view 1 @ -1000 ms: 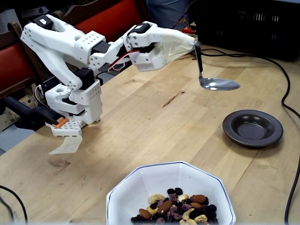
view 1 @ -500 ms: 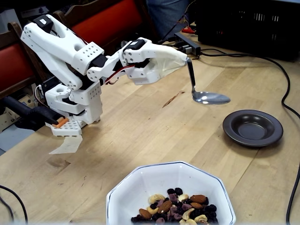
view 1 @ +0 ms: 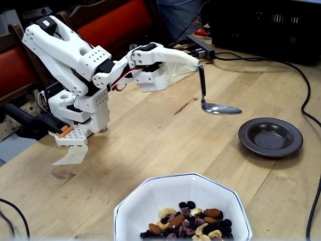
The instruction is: Use spoon to transfer food from the white bowl to brown plate
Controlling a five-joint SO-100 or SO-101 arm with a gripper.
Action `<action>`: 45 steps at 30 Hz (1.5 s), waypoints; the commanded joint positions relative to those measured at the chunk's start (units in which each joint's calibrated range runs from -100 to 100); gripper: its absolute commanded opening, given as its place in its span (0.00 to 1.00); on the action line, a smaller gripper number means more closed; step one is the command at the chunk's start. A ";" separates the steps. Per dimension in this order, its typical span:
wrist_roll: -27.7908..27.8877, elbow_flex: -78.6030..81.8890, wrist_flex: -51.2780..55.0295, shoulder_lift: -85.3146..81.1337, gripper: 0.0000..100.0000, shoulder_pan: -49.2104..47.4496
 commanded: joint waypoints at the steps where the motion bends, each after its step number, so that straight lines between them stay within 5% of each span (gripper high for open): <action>1: 0.44 -1.26 -1.07 3.78 0.03 0.47; 16: 0.49 -10.99 -1.31 18.59 0.03 0.84; 30: 0.10 -17.10 -1.31 23.21 0.03 16.17; 45: 0.83 -16.83 -1.31 23.29 0.03 18.62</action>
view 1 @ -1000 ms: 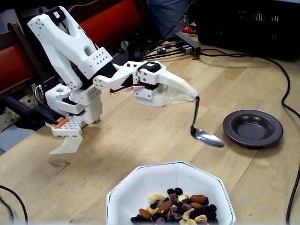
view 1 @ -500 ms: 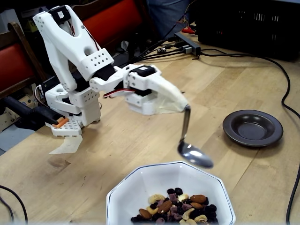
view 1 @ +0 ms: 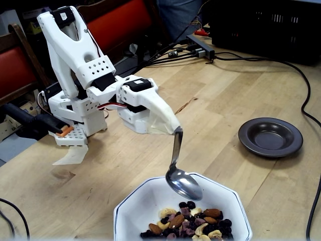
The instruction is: Use spoon to transfer food from the white bowl to brown plate
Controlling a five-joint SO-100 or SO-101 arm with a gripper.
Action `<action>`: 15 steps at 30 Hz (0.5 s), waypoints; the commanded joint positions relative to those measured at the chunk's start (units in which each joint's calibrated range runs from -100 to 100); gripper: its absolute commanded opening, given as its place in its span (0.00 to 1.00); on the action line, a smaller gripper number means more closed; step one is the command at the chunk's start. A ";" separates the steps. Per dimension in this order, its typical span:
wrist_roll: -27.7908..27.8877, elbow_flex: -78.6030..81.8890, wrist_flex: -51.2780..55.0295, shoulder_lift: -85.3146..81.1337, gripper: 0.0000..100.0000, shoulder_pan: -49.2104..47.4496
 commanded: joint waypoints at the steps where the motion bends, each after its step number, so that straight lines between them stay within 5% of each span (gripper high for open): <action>1: 0.83 -3.87 -1.31 -0.66 0.03 0.66; 15: 3.52 -3.69 -1.31 -0.15 0.03 2.81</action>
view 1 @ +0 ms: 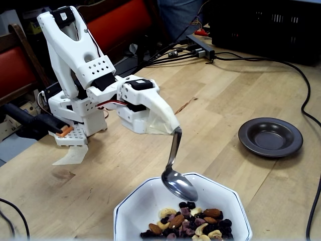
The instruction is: Use spoon to transfer food from the white bowl to brown plate
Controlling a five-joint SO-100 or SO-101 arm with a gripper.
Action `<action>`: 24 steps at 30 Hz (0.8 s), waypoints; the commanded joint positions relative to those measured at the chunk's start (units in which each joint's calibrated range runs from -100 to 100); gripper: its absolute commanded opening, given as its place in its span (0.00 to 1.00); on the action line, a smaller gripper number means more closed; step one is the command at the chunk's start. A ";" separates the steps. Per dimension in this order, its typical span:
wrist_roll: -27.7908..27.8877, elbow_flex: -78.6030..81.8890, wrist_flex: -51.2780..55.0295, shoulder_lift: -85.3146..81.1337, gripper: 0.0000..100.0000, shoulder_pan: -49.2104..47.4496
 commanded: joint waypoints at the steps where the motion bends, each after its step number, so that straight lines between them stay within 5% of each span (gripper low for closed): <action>1: 0.15 -3.69 -1.31 -0.15 0.03 3.26; 24: 2.59 -0.77 -1.31 -0.15 0.03 8.74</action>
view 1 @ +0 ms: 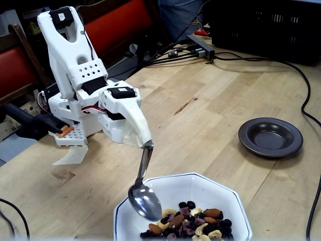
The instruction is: Use spoon to transfer food from the white bowl to brown plate
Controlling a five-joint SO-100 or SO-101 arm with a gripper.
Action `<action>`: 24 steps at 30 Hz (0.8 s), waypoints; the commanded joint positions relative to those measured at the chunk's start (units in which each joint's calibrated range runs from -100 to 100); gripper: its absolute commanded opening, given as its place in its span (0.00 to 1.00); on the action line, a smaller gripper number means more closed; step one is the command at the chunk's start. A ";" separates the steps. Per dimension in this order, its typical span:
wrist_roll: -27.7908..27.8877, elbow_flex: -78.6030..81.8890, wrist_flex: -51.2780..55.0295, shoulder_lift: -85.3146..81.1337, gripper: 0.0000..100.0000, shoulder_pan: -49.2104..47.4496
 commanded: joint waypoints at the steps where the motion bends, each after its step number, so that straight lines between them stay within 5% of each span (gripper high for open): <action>1: 2.20 1.71 -1.31 -0.58 0.03 1.00; 17: 3.17 7.99 -1.31 -0.15 0.03 0.78; 24: 7.91 7.46 -1.31 -0.07 0.03 -2.92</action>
